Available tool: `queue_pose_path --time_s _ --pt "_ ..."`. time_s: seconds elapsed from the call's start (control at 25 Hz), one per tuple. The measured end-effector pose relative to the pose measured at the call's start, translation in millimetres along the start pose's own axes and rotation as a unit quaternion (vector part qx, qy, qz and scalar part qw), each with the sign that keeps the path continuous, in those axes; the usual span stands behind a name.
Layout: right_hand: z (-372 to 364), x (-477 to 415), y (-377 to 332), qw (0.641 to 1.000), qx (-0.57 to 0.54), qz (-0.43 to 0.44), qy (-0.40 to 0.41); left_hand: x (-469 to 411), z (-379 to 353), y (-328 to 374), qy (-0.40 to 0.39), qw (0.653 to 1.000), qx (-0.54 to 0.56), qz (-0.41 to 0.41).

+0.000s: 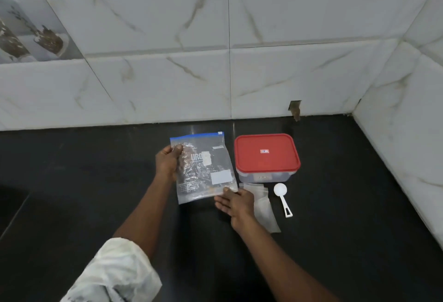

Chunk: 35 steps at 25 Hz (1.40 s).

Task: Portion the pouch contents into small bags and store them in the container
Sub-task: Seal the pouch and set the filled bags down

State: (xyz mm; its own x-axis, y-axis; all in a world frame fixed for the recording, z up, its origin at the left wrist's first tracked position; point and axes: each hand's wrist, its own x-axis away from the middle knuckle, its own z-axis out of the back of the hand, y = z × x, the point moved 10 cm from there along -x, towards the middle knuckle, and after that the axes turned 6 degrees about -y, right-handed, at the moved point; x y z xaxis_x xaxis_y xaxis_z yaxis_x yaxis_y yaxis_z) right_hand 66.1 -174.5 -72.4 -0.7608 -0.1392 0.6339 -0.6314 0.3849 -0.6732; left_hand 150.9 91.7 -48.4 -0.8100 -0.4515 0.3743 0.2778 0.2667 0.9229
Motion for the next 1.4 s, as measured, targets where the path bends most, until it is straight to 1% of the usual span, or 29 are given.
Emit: queue_pose_path --time_s 0.12,0.2,0.28,0.32,0.36,0.4,0.48,0.56,0.64,0.68,0.76,0.8,0.84,0.96,1.04,1.12,1.16,1.2,1.24,1.28,1.32,1.4 --pt "-3 -12 14 0.998 -0.027 -0.013 0.053 -18 3 -20 0.012 1.0 -0.001 0.013" --pt "-1 -23 17 0.995 -0.044 -0.003 0.089 -29 -9 -26 -0.011 1.0 0.003 0.006" --pt "6 -32 13 0.991 -0.036 0.017 0.125 -38 -24 -30 -0.031 0.999 0.006 0.009" --pt "10 -35 11 0.989 -0.033 0.022 0.14 -41 -30 -30 -0.034 0.999 -0.012 0.008" --pt "13 -37 11 0.987 -0.034 0.022 0.153 -45 -34 -29 -0.033 0.998 -0.053 0.0" --pt "14 -36 11 0.986 -0.037 0.017 0.162 -45 -35 -27 -0.017 0.993 -0.117 -0.008" --pt "15 -38 12 0.986 -0.047 0.009 0.163 -42 -32 -23 0.031 0.967 -0.253 -0.028" --pt "12 -40 11 0.986 -0.054 0.008 0.16 -27 -35 -15 0.049 0.949 -0.308 -0.052" --pt "11 -41 9 0.986 -0.048 0.005 0.162 -9 -44 -11 0.034 0.933 -0.348 -0.084" --pt "11 -41 9 0.986 -0.043 0.004 0.163 -5 -49 -12 0.023 0.912 -0.394 -0.112" --pt "12 -40 7 0.986 -0.036 0.009 0.164 5 -66 -17 -0.023 0.852 -0.497 -0.163" --pt "10 -37 5 0.986 -0.035 0.01 0.16 10 -73 -24 -0.048 0.827 -0.535 -0.169" --pt "8 -36 5 0.987 -0.036 0.011 0.155 14 -76 -33 -0.066 0.808 -0.56 -0.17" --pt "6 -29 0 0.986 -0.039 0.028 0.16 22 -76 -53 -0.091 0.794 -0.579 -0.163" --pt "6 -22 -2 0.985 -0.003 0.038 0.167 22 -75 -61 -0.086 0.779 -0.6 -0.16" --pt "7 -10 -4 0.978 0.1 0.06 0.172 19 -75 -64 -0.074 0.771 -0.613 -0.153" --pt "6 -4 -7 0.969 0.167 0.093 0.156 17 -76 -66 -0.068 0.769 -0.618 -0.152" --pt "2 5 -12 0.949 0.25 0.134 0.135 18 -77 -68 -0.065 0.765 -0.623 -0.153" --pt "-4 10 -16 0.913 0.346 0.186 0.109 18 -78 -68 -0.058 0.762 -0.626 -0.156" --pt "-14 18 -17 0.857 0.453 0.23 0.086 18 -78 -67 -0.052 0.76 -0.628 -0.158" --pt "-23 22 -18 0.791 0.542 0.277 0.07 17 -77 -66 -0.046 0.76 -0.629 -0.158" --pt "-37 23 -15 0.664 0.664 0.337 0.069 16 -78 -65 -0.047 0.762 -0.627 -0.152"
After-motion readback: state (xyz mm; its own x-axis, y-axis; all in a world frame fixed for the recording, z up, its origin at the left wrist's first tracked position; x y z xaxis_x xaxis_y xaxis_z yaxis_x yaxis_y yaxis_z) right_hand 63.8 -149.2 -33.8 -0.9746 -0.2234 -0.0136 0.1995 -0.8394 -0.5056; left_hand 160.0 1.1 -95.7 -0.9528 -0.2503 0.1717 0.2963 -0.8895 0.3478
